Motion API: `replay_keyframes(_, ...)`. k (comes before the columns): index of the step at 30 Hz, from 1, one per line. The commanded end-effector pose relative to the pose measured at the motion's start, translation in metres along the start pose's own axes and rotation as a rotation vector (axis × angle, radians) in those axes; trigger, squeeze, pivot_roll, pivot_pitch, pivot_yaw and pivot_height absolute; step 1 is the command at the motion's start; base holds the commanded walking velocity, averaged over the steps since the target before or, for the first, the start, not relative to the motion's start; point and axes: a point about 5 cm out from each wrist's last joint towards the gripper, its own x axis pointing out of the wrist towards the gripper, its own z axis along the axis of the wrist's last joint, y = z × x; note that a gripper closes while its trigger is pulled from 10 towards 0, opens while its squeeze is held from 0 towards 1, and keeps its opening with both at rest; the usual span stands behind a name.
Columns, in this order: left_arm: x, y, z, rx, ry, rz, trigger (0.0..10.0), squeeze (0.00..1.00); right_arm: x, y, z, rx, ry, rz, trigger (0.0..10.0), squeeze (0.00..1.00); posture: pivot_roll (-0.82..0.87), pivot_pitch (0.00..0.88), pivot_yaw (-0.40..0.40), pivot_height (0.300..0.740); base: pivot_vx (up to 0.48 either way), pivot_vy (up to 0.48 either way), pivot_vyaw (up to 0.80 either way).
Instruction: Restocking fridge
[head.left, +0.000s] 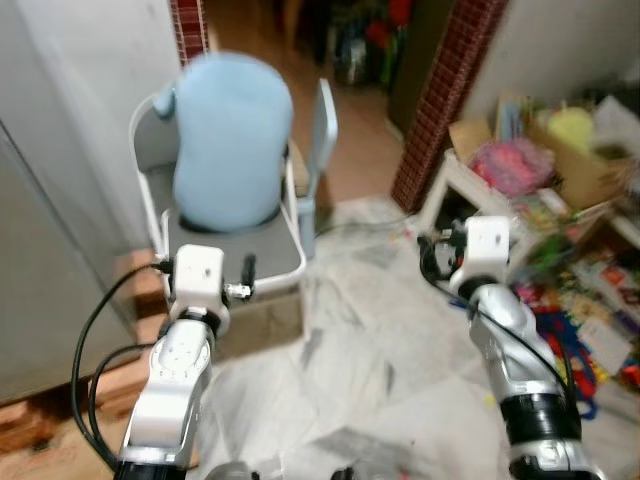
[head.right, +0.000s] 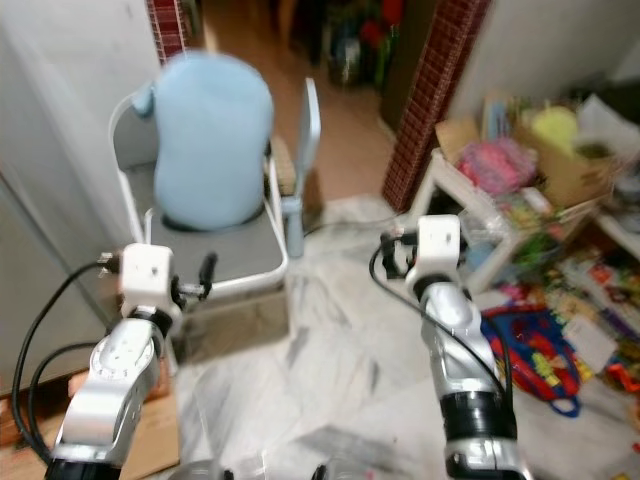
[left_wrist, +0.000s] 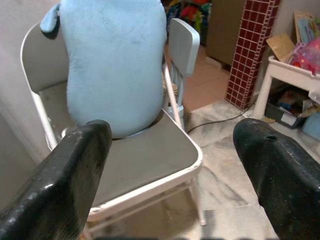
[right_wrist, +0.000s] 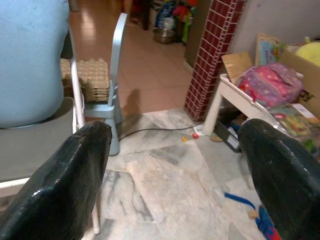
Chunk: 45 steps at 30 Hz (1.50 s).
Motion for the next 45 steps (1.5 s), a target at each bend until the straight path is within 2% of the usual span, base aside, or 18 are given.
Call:
replay_keyframes(1,0.0,0.006,-0.002,0.043,0.011,0.019,10.0,0.0,0.003,0.006,0.008,0.001,-0.026,0.014,10.0,0.0,0.07,0.0,-0.061,0.74,-0.42,0.0,0.0)
replay_keyframes(5,0.0,0.005,0.001,0.093,-0.009,0.022,10.0,0.0,0.005,0.007,0.009,-0.001,-0.029,0.016,10.0,0.0,0.07,0.0,-0.061,0.74,-0.422,0.0,0.0)
replay_keyframes(12,-0.001,-0.002,0.003,0.123,-0.031,-0.01,10.0,0.0,0.006,0.009,0.009,0.0,-0.024,0.017,10.0,0.0,0.07,0.0,-0.06,0.74,-0.419,0.172,-0.09)
replay_keyframes(21,-0.001,-0.007,0.003,0.078,-0.028,-0.051,10.0,0.0,0.008,0.012,0.009,0.004,-0.024,0.022,10.0,0.0,0.07,0.0,-0.059,0.74,-0.421,0.027,-0.79)
replay_keyframes(29,0.0,-0.006,0.004,0.022,-0.038,-0.054,10.0,0.0,0.009,0.013,0.01,0.004,-0.027,0.022,10.0,0.0,0.06,0.0,-0.059,0.74,-0.367,0.306,-0.8)
replay_keyframes(30,0.001,-0.006,0.005,-0.005,-0.039,-0.055,10.0,0.0,0.009,0.013,0.01,0.004,-0.027,0.021,10.0,0.0,0.06,0.0,-0.059,0.74,0.0,0.442,-0.8)
replay_keyframes(45,0.004,-0.005,0.004,-0.045,-0.046,-0.076,10.0,0.0,0.007,0.011,0.009,0.01,-0.029,0.01,10.0,0.0,0.04,0.0,-0.047,0.74,0.0,0.477,-0.79)
